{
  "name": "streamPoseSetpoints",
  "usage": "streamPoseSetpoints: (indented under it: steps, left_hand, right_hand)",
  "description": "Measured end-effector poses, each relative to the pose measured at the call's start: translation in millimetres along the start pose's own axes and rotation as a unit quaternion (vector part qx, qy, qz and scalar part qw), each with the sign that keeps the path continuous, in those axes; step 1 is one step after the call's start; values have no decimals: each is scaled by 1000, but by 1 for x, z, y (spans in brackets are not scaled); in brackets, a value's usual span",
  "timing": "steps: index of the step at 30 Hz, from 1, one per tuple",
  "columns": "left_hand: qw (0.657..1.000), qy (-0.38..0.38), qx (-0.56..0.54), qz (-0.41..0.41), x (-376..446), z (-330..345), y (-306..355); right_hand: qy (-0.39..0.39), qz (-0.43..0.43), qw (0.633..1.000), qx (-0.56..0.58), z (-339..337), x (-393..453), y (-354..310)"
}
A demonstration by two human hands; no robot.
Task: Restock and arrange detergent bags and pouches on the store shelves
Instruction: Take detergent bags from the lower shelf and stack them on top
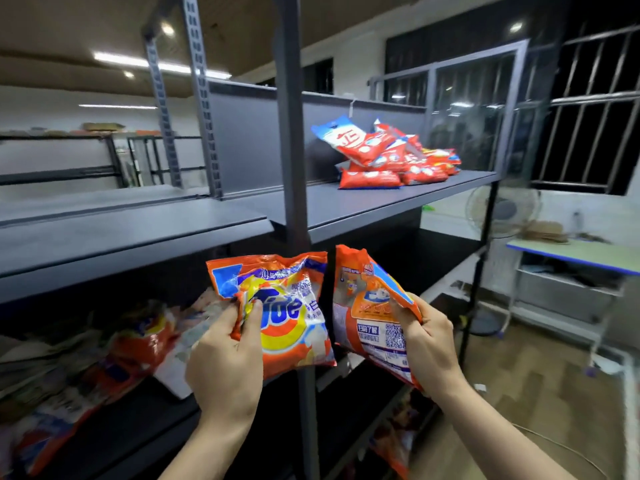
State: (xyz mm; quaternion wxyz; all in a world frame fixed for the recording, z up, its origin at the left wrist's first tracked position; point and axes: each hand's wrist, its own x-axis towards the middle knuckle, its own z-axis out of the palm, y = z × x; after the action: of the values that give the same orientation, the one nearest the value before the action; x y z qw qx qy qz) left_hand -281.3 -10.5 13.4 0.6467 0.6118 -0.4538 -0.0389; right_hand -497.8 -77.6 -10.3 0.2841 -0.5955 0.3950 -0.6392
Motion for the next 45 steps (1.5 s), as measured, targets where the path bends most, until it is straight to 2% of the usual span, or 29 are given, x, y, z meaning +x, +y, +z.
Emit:
streamPoseSetpoints:
  steps: [5, 9, 13, 19, 27, 37, 45]
  left_hand:
    - [998, -32, -50, 21, 0, 53, 27]
    - [996, -31, -70, 45, 3, 112, 45]
    - [994, -7, -86, 62, 4, 189, 65]
    - [989, 10, -142, 40, 11, 318, 102]
    - [979, 76, -186, 45, 34, 453, 151]
    - [979, 119, -147, 75, 109, 590, 204]
    - [982, 125, -116, 84, 184, 729, 218]
  right_hand:
    - [77, -20, 997, -22, -52, 30, 8]
    - [96, -12, 995, -31, -98, 68, 31]
    - [112, -29, 993, -31, -150, 118, 59]
    - [126, -51, 989, -61, -241, 194, 102]
    - [142, -68, 985, -66, -340, 284, 145]
    - [151, -100, 982, -61, -389, 389, 200]
    - [160, -131, 978, -37, -414, 517, 246]
